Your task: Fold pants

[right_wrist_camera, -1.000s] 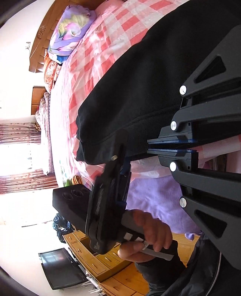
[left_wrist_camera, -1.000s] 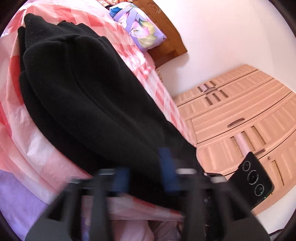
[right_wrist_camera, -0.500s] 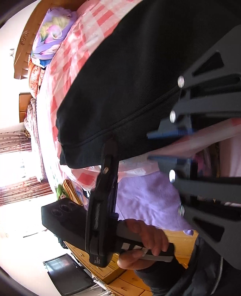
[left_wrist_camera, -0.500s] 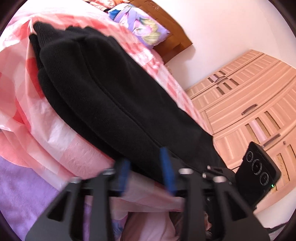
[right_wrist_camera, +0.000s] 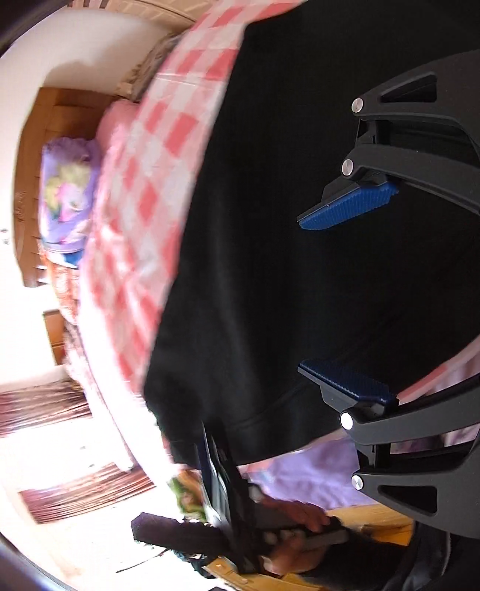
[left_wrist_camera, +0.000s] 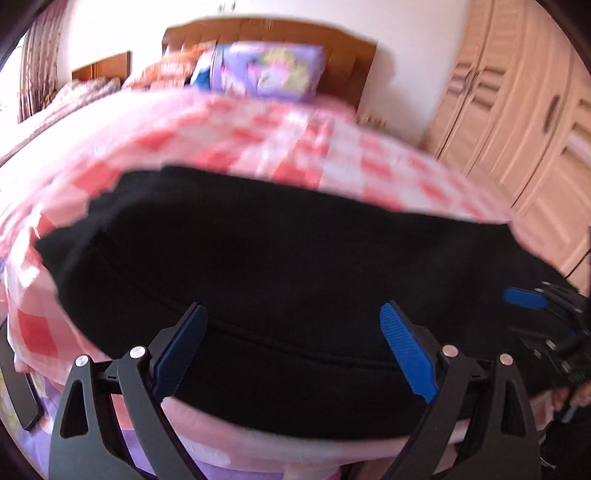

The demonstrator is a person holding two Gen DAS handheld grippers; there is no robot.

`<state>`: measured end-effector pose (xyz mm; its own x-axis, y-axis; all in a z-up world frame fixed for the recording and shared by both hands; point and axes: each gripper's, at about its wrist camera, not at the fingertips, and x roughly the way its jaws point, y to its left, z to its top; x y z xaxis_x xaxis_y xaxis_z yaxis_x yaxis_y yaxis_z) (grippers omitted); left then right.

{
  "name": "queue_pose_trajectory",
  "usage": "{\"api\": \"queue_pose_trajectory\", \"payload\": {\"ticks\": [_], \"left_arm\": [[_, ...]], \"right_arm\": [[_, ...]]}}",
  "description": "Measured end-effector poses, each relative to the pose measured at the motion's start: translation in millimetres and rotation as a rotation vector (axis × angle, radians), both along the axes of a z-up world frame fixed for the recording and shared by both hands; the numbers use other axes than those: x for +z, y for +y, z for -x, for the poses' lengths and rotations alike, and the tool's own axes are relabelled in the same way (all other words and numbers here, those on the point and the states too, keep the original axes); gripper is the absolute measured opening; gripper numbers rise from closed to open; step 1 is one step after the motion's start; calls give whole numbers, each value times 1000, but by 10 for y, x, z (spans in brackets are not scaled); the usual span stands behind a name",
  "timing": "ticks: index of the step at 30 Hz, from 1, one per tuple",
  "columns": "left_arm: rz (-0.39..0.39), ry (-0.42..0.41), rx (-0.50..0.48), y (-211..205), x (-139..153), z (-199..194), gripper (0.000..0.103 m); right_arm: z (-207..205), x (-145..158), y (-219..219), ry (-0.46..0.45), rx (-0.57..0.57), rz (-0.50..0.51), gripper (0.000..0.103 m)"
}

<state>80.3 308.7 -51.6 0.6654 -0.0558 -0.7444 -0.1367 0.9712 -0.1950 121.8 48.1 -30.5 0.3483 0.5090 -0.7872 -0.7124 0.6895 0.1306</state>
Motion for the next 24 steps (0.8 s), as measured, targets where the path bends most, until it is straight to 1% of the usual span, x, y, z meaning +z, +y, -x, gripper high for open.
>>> {"api": "queue_pose_trajectory", "payload": {"ticks": [1,2,3,4,5,6,8,12,13,14,15,16,17,18,19,21,23,24], "left_arm": [[-30,11,7,3,-70,-37,94],[-69,11,4,-10,-101,-41,94],[-107,23,-2,-25,-120,-57,94],[-146,37,0,-40,-152,-77,96],[-161,32,4,-42,-172,-93,98],[-157,28,8,-20,-189,-90,99],[-120,25,18,83,-222,-131,101],[-99,34,58,99,-231,-258,102],[-110,61,84,64,-165,-286,99],[-110,61,98,21,-71,-287,94],[-79,31,86,-31,43,-250,94],[-25,-19,42,-115,182,-221,94],[1,-42,7,-208,277,-225,95],[4,-49,-41,-350,343,-270,95],[-2,-41,-80,-456,347,-339,95],[-42,20,-156,-701,249,-535,96],[-115,121,-206,-930,8,-751,96],[-172,138,-202,-993,-82,-811,102]], "right_arm": [[49,-97,3,21,24,39,72],[115,-148,-6,5,36,56,72],[190,-147,-50,-23,42,46,73],[220,-165,-95,-8,41,33,73],[254,-174,-141,-6,42,32,73],[302,-186,-153,-22,50,44,73],[391,-208,-164,-58,61,67,73],[426,-209,-218,-53,45,55,73],[424,-213,-221,-52,43,49,73],[428,-215,-213,-54,40,44,73],[434,-212,-193,-58,37,46,73],[443,-208,-185,-58,33,48,74],[446,-205,-175,-59,30,49,75],[448,-208,-169,-60,29,49,75],[455,-206,-176,-62,29,48,75],[463,-206,-184,-62,30,43,75],[464,-208,-195,-62,30,39,75],[467,-208,-199,-62,30,38,75]]}}
